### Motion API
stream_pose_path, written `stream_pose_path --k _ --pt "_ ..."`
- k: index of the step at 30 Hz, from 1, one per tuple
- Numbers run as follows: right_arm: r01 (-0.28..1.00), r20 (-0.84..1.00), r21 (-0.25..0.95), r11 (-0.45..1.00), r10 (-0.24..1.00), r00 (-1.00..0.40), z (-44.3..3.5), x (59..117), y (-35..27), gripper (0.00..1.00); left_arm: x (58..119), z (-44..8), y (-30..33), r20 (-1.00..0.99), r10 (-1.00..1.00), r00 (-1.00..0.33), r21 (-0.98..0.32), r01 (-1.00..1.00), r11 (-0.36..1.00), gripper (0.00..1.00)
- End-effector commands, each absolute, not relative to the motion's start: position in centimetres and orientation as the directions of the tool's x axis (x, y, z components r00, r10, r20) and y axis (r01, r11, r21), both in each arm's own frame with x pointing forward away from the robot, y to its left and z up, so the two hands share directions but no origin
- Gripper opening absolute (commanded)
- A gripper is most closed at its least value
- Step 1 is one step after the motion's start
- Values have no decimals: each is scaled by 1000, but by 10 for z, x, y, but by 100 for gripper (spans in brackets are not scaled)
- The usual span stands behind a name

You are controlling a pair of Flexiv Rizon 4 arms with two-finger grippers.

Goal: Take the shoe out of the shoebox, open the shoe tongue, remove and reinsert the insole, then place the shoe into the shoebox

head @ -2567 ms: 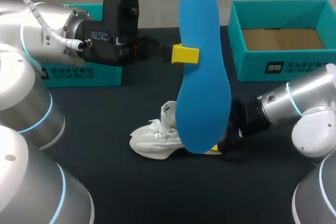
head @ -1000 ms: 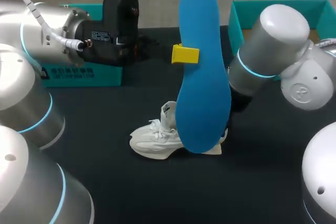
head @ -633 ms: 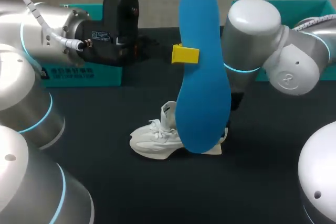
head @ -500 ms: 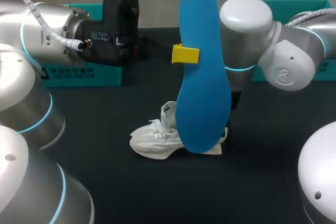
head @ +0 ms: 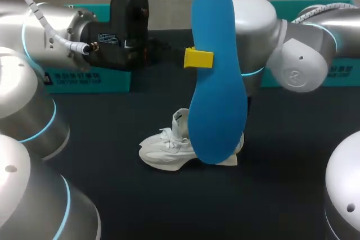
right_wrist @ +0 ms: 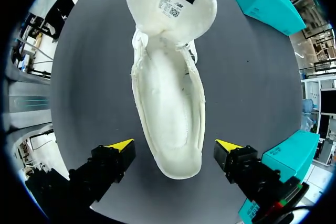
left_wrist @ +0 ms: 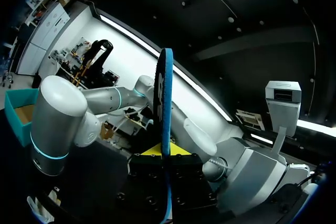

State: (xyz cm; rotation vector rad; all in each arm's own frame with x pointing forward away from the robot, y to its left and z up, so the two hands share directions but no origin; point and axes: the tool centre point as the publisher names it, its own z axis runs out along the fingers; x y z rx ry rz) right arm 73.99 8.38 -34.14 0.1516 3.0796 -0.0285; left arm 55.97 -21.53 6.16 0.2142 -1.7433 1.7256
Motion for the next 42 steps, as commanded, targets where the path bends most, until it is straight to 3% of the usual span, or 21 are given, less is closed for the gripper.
stream_pose_path --k 1,33,42 --pt "99 -62 -10 995 98 -993 -342 738 81 100 560 61 -217 552 333 -764 -828 -549 113 0" --pt "99 -62 -10 995 98 -993 -342 738 81 100 560 61 -217 552 333 -764 -828 -549 113 0" --pt "46 -101 -30 999 42 -994 -333 770 106 100 560 61 -217 552 333 -764 -828 -549 113 0"
